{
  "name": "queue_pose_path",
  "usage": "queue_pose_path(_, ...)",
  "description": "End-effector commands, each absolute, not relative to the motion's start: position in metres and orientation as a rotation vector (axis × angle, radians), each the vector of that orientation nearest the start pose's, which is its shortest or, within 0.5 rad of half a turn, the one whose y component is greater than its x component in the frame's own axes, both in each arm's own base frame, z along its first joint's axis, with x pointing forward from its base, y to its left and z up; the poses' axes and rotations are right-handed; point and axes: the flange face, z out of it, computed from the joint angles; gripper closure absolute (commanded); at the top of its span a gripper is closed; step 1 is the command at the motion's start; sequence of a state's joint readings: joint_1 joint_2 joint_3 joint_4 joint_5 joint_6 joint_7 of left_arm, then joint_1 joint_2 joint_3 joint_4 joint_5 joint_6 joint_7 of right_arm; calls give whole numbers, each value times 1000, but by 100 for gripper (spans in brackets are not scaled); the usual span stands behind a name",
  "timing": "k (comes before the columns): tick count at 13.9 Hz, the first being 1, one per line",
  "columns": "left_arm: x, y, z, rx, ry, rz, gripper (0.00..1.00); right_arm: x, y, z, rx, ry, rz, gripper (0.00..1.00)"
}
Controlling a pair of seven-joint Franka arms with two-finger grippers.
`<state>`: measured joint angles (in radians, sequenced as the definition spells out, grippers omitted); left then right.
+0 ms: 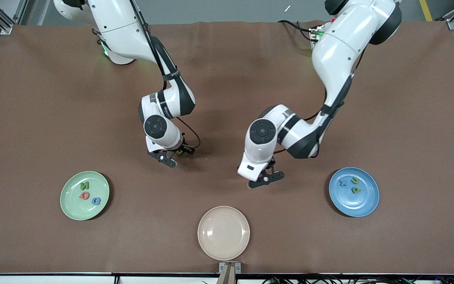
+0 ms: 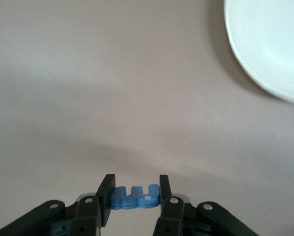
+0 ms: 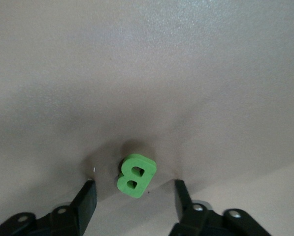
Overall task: Sort upper and lower case letters into plates
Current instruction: 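Place the green B on the green plate while the left gripper drops the m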
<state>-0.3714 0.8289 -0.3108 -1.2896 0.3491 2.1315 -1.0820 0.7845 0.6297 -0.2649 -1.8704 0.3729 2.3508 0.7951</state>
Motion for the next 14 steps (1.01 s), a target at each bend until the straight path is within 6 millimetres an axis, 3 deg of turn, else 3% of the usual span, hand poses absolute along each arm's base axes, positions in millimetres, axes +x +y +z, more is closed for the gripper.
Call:
queue_pose_path(1, 632, -384, 298, -3049, -565, -111, 100, 532, 313, 184, -2997, 829, 222, 37)
queue_pose_path(8, 639, -295, 328, -2964, -567, -76, 100, 536, 309, 185, -2998, 829, 200, 59)
queue_pose_path(11, 648, -227, 332, -2946, -511, -46, 100, 536, 308, 184, -3001, 828, 199, 66)
queue_pose_path(12, 653, -197, 325, -2942, -519, -28, 100, 536, 308, 184, -3001, 828, 199, 68)
queue_pose_path(14, 660, -161, 306, -2954, -533, -25, 100, 537, 309, 186, -2999, 827, 198, 73)
